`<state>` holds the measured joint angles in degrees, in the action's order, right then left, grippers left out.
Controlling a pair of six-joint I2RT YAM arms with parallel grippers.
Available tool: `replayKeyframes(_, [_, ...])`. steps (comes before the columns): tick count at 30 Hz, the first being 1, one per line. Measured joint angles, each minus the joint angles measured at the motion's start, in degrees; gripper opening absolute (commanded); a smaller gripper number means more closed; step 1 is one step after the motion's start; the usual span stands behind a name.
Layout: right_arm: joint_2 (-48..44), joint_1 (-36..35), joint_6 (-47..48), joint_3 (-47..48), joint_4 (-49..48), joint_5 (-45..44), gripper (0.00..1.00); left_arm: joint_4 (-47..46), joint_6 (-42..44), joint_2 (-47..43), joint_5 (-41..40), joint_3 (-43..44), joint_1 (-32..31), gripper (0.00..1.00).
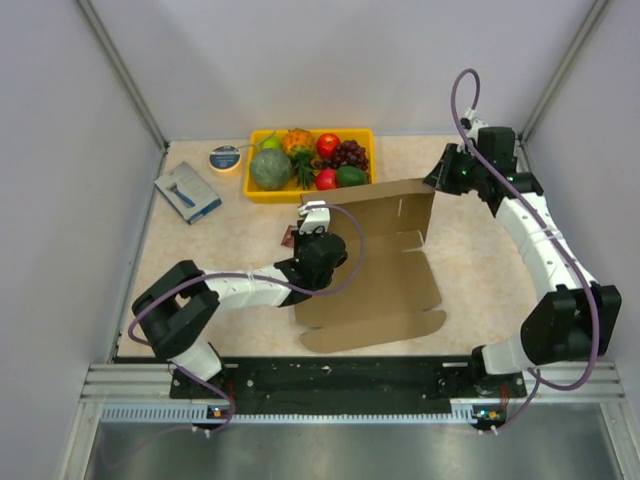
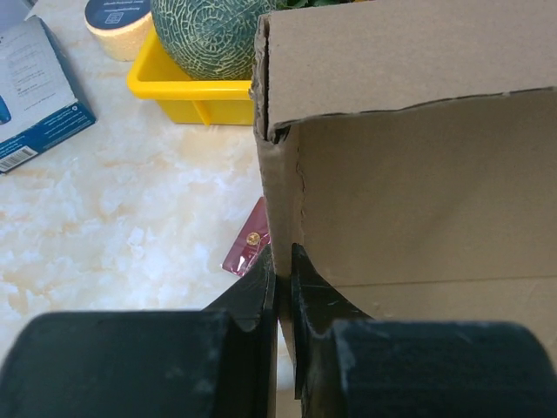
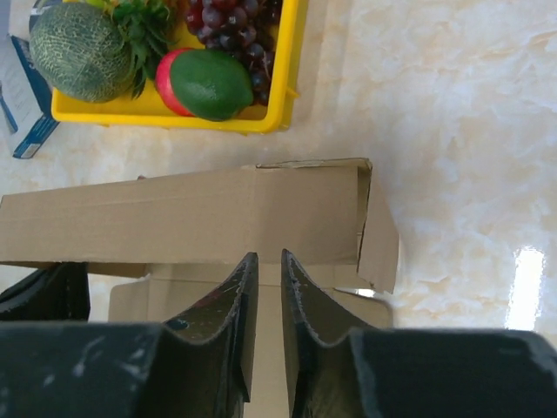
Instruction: Fold the paper box
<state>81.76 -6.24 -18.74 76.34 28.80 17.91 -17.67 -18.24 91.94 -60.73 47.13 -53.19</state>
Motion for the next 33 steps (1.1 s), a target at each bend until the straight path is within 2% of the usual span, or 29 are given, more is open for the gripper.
replayKeyframes(3, [1.01, -0.9, -0.92, -0.15, -0.17, 0.24, 0.06, -2.6, 1.14, 0.02, -1.03, -1.42, -0.37, 0.0])
replayKeyframes(8, [1.44, -1.11, -2.84, -2.21, -1.81, -0.26, 0.01, -5.88, 2.58, 0.02, -2.16, -2.84, -0.94, 0.0])
replayKeyframes(14, [3.87, -1.16, -6.32, -6.01, -7.5, 3.54, 0.03, -11.5, 5.18, -0.2, -2.12, -5.88, -1.53, 0.0])
replayKeyframes(17, [4.0, -1.01, -9.97, -9.31, -11.41, 6.93, 0.14, -12.35, 5.62, -0.2, -2.23, -6.29, -1.57, 0.0])
replayKeyframes(20, [3.91, -0.63, -13.53, -10.95, -14.67, 9.75, 0.3, -12.52, 5.81, -0.22, -2.43, -6.6, -1.57, 0.0])
replayKeyframes(22, [3.1, 0.11, -16.44, -12.74, -17.55, 11.74, 0.35, -12.74, 5.86, -0.22, -2.49, -6.69, -1.57, 0.0])
replayKeyframes(23, [2.54, 0.48, -17.73, -13.68, -18.78, 12.55, 0.41, -12.81, 5.88, -0.24, -2.54, -6.71, -1.6, 0.0])
replayKeyframes(25, [1.16, 1.27, -20.68, -15.87, -21.92, 14.82, 0.46, -12.98, 5.97, -0.35, -2.6, -6.82, -1.64, 0.0])
replayKeyframes(26, [0.79, 1.55, -21.81, -16.5, -23.06, 15.98, 0.53, -13.22, 5.99, -0.42, -2.58, -6.86, -1.68, 0.0])
replayKeyframes(29, [0.92, 1.62, -22.01, -16.5, -24.26, 18.32, 0.68, -13.64, 6.23, -0.83, -2.51, -7.17, -1.75, 0.0])
replayKeyframes(32, [1.27, 0.26, -17.59, -14.21, -20.94, 16.98, 0.78, -13.7, 6.29, -1.09, -2.36, -7.41, -1.75, 0.0])
replayKeyframes(33, [1.36, -0.17, -15.87, -13.18, -19.5, 16.13, 0.78, -13.7, 6.32, -1.14, -2.32, -7.45, -1.77, 0.0])
